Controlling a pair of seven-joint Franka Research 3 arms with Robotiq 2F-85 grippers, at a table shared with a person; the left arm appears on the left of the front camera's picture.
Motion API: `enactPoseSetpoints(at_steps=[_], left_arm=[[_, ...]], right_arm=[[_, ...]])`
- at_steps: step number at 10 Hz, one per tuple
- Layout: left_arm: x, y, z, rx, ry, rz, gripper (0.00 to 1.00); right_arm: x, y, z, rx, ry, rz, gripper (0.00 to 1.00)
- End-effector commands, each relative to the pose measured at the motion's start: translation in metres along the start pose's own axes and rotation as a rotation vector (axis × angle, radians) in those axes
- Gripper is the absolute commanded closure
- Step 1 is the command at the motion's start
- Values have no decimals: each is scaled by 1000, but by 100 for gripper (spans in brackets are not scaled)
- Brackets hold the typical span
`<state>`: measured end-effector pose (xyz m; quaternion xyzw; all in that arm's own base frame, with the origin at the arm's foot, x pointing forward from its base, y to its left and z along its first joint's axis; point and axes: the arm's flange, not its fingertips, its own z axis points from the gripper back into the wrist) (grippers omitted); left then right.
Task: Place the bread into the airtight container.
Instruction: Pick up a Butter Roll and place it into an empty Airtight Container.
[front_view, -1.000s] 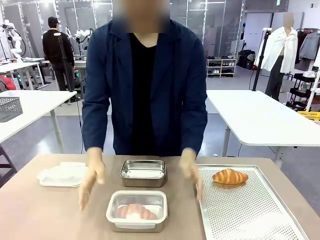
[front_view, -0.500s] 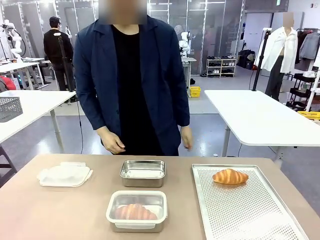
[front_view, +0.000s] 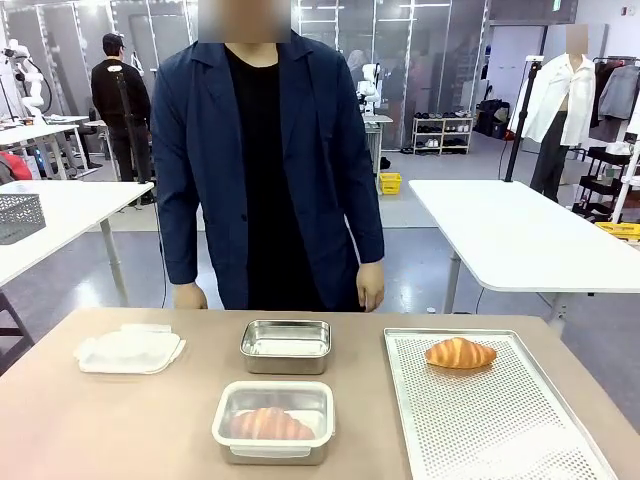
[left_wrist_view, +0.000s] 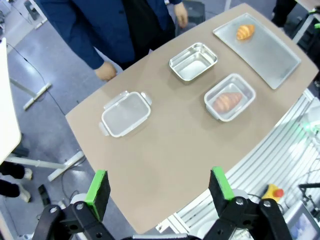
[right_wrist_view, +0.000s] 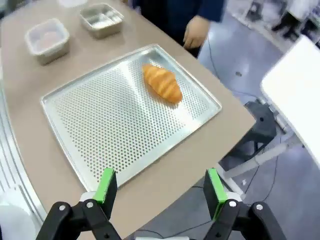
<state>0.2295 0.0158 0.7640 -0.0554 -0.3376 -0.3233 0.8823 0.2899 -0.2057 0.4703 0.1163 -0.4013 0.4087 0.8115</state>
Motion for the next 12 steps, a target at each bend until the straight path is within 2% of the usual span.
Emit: enactPoseSetpoints(at_steps=[1,3,5,6,8,10,11,12], left_arm=[[1,0,1,-6,-3,-5,0],[1,0,1,-6,-3,-5,0],[1,0,1,-6,-3,-5,0],[1,0,1,-6,-3,-5,0],[1,0,1,-6,-3,-5,0],[1,0,1,-6,-3,-5,0],[1,0,1,-6,-3,-5,0],[1,0,1,-6,-3,-5,0]], right_arm=[[54,0,-37,56,142,158,12],[118,4,-91,118,254,342,12],[157,13,-143,162,372,506,12],[168,15,-165,183,426,540,12],[177,13,-204,209,507,569,12],[177,6,-228,202,534,523,12],[171,18,-212,232,490,592,12],[171,18,-212,232,490,592,12]])
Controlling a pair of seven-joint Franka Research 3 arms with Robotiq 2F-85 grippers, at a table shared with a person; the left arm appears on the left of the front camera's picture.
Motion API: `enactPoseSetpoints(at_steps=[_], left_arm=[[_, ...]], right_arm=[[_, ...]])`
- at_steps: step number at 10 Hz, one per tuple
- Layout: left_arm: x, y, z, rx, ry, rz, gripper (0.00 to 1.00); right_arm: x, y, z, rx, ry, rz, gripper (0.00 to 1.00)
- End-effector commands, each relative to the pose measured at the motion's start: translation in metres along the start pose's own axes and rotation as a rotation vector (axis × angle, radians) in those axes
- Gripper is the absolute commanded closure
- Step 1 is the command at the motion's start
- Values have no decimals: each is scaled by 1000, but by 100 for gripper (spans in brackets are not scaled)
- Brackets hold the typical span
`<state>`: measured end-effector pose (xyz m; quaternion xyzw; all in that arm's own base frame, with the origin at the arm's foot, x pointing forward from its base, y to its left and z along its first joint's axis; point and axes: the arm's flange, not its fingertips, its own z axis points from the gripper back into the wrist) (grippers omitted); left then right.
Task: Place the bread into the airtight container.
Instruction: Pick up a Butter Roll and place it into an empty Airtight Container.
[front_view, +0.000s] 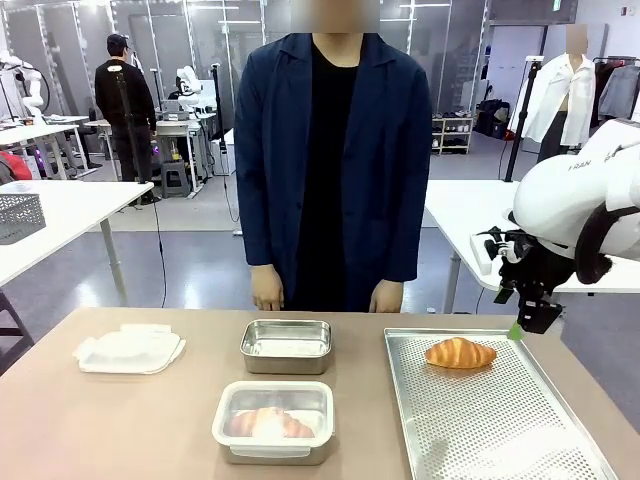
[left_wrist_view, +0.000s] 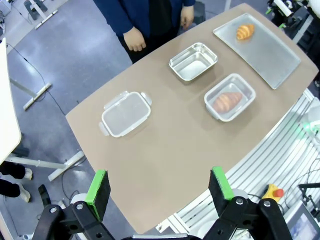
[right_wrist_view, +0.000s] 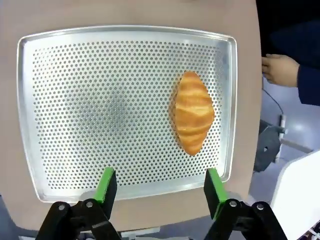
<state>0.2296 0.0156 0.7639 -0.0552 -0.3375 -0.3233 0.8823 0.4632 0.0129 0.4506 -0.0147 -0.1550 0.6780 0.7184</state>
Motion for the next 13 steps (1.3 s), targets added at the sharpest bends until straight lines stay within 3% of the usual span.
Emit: enactPoseSetpoints(at_steps=[1,7,9,13], left_arm=[[1,0,1,-6,-3,-4,0],[1,0,1,-6,-3,-4,0],[1,0,1,-6,-3,-4,0],[1,0,1,-6,-3,-4,0]], right_arm=[[0,9,9,-10,-14,15,12],[3,5,10,-16,-10,7,12],[7,-21,-19,-23,67,28,12],[24,-59,-64,13,76,35,12]])
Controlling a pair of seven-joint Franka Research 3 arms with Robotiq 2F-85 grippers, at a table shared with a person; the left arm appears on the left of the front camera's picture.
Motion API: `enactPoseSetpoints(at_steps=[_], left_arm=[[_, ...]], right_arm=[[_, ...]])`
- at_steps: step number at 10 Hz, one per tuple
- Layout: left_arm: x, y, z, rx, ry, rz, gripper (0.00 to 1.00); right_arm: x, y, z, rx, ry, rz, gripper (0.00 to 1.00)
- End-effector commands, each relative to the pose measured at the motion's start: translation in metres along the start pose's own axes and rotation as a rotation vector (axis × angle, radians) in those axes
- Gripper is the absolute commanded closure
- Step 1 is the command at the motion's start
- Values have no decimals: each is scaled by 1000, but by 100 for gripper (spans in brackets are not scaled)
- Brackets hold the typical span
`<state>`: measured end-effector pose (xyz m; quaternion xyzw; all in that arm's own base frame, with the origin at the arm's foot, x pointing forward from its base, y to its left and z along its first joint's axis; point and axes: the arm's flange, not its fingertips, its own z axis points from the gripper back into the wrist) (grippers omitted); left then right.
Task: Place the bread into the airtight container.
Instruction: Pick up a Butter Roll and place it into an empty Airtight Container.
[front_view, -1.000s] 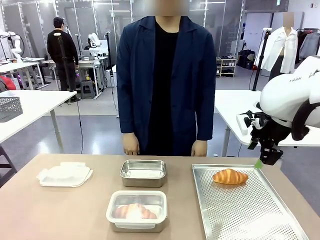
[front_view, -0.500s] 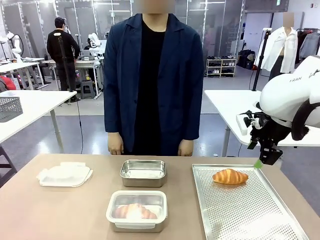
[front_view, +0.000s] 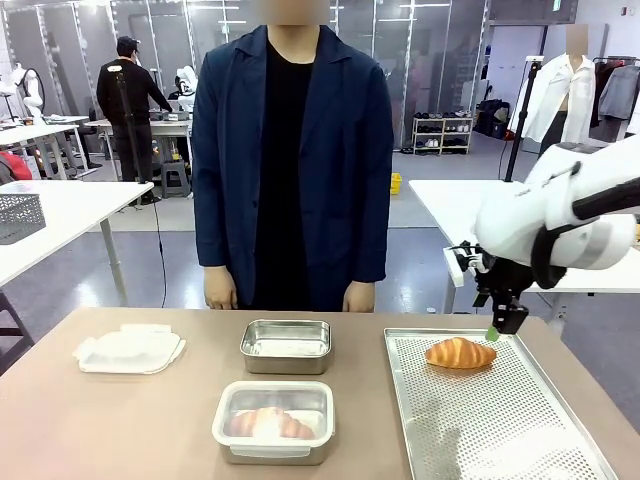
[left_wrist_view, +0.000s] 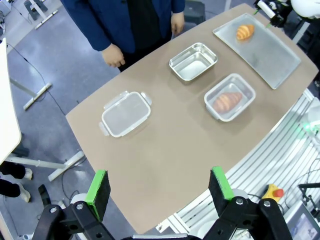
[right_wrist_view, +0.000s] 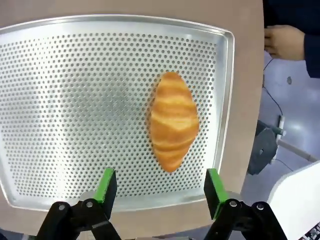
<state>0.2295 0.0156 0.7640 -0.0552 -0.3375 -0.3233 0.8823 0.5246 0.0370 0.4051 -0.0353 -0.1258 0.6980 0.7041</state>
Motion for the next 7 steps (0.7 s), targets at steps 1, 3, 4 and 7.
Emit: enactPoseSetpoints(at_steps=[1,3,4,7], left_arm=[[1,0,1,-6,-3,-4,0],[1,0,1,-6,-3,-4,0],[1,0,1,-6,-3,-4,0],[1,0,1,-6,-3,-4,0]], right_arm=[[14,-21,-14,13,56,1,12],[24,-39,-31,35,68,-6,12],[28,-45,-43,43,101,-3,12],[32,-49,-75,102,119,-36,12]])
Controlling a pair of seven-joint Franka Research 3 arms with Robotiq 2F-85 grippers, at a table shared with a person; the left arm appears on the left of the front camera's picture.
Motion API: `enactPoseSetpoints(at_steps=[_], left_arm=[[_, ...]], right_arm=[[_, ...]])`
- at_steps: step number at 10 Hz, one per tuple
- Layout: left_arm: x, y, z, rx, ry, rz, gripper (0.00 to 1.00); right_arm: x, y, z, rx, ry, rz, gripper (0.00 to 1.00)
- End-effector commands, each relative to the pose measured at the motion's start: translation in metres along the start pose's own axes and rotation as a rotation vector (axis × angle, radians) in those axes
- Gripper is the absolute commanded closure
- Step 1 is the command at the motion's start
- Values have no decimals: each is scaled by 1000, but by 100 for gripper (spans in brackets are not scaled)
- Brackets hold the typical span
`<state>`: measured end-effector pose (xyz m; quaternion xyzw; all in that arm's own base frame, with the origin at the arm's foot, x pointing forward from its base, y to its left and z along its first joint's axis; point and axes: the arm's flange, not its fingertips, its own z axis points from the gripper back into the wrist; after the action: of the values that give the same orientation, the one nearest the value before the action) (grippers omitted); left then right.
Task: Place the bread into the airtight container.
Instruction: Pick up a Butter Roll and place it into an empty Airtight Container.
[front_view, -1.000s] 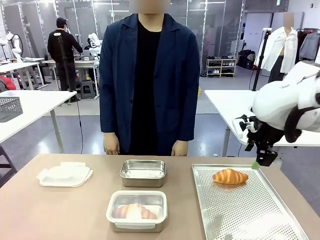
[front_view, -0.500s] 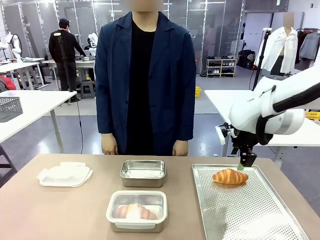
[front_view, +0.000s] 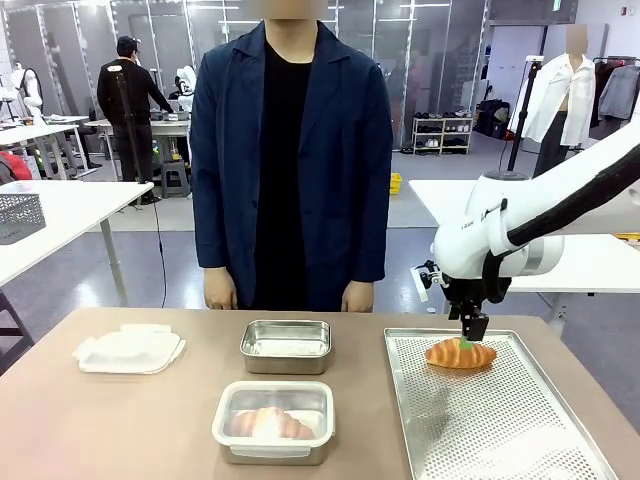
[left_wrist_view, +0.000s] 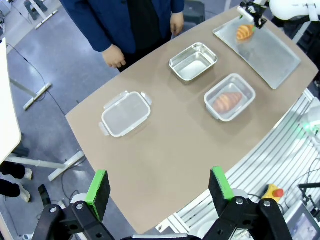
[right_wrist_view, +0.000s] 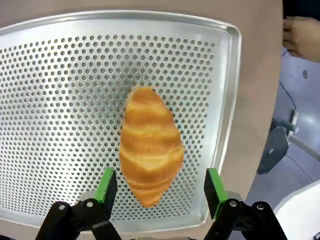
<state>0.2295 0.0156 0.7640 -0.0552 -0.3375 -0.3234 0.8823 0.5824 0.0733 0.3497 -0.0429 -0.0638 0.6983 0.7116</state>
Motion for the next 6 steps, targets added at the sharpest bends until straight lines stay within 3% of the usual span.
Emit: enactPoseSetpoints(at_steps=[1,2,6], left_arm=[[1,0,1,-6,-3,-4,0],[1,0,1,-6,-3,-4,0],[1,0,1,-6,-3,-4,0]], right_arm=[[3,-6,-12,39,16,-25,12],[3,-6,-23,34,67,-17,12],[7,-7,-54,129,39,-36,12]])
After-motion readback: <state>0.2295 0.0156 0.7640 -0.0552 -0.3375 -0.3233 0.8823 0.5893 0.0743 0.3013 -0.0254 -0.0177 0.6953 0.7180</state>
